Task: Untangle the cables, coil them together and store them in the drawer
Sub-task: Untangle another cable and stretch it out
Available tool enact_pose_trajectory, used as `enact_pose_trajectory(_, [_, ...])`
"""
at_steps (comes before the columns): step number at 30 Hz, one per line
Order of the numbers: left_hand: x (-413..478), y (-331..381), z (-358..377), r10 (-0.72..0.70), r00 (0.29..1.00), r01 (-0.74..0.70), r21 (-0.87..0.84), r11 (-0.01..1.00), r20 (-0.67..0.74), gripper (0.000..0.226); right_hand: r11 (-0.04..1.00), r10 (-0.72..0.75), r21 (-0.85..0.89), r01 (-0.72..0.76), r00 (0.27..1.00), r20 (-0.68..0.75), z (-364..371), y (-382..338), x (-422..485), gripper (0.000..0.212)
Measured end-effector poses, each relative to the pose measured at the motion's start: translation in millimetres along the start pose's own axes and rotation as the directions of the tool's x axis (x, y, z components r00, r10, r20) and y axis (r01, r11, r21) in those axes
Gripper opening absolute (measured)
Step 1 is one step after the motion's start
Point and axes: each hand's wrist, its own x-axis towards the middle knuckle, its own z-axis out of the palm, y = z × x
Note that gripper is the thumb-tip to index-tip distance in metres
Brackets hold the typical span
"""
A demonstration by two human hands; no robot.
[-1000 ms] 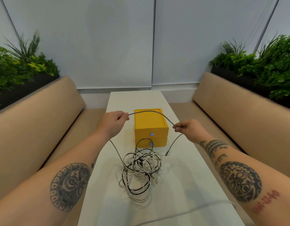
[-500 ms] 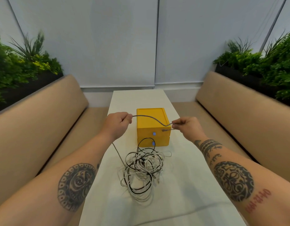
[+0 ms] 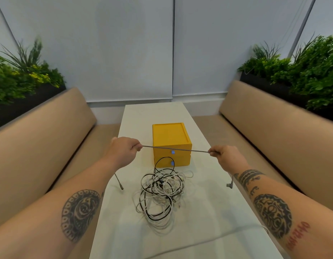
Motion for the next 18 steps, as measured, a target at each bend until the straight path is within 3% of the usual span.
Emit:
enact_pose_trajectory(6, [-15.3, -10.1, 4.5, 0.001, 0.998, -0.005, 0.051, 0.999, 0.064, 0.028, 0.998, 0.044, -0.044, -0.043, 0.999, 0.023, 2.5, 20.0, -12.8, 0.027])
enact_pose_trajectory(10, [-25.7, -17.8, 2.5, -0.017, 0.998, 0.013, 0.053, 0.999, 0.068, 0.04, 0.993, 0.059, -0.101, -0.055, 0.998, 0.036, 7.9, 23.2, -12.3, 0.033])
enact_pose_trajectory(14, [-34.8, -23.0, -2.8, -0.083, 0.996, 0.083, 0.028, 0.996, 0.024, 0.026, 0.987, 0.074, -0.143, -0.073, 0.997, 0.004, 9.3, 34.3, -6.1, 0.029])
enact_pose_trajectory(18, [-53.7, -32.9, -2.9, -0.13, 0.991, 0.128, 0.054, 0.99, 0.036, 0.025, 0.983, 0.084, -0.171, -0.071, 0.994, 0.072, 14.5, 48.0, -7.2, 0.026])
